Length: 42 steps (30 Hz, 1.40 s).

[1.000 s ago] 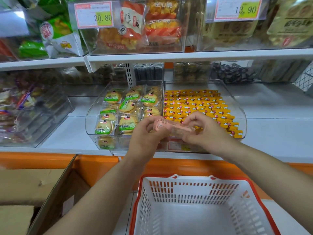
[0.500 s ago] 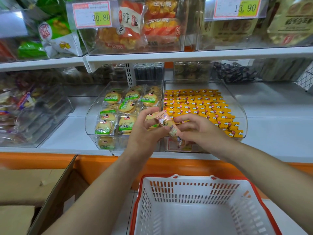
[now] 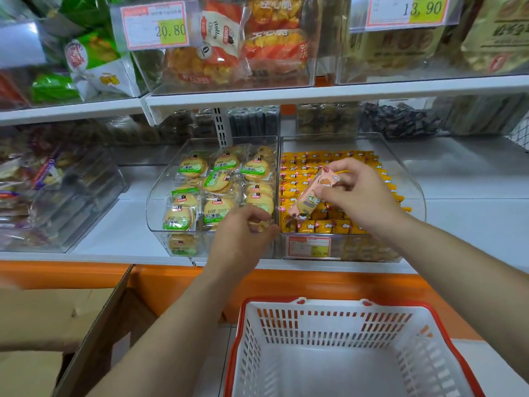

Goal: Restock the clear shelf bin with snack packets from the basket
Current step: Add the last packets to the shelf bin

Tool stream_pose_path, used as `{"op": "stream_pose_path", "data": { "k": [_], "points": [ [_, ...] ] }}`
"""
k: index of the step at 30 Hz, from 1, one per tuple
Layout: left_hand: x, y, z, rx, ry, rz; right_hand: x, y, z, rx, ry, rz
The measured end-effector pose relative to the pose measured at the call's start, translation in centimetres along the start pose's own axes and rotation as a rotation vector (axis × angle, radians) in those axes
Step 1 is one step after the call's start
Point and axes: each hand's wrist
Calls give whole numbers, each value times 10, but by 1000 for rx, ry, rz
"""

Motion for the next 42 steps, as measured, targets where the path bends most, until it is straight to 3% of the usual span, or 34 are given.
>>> {"op": "stream_pose_path", "data": {
  "k": [5,11,13,15,17,19,21,25,29,34,39,42],
  "points": [
    [-2,4,-3,19,28,45,-2,15,-2,301,-166,-158],
    [-7,7,3,137,122,76,-14,38,-4,632,-209,-576],
    [-10,11,3,103,150,71,-17,34,0,687,-220,-652],
    [-13,16,2,22,178,60,-25,19,3,577,-123,-729],
    [-15,20,2,-109,229,67,-34,3,5,310,3,-701],
    [-14,21,4,-243,305,109,-46,-4,12,236,-33,-540],
    [-13,19,5,-312,366,112,-59,3,19,349,-111,-513],
    [-13,10,6,-407,451,139,-76,27,25,643,-181,-683],
    [-9,9,6,-473,540,170,-82,33,25,711,-209,-762],
    [-8,14,13,-424,451,82,-80,31,25,719,-241,-775],
    [-10,25,17,-567,390,42,-76,18,20,546,-193,-559],
    [-12,24,19,-519,409,61,-74,11,12,501,-220,-474]
  ]
}}
Point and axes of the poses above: each hand's wrist, its own x-axis away from the middle knuckle, its own y-axis out of the palm, z = x × y, and after that the axes turned 9 degrees about -y, right-handed
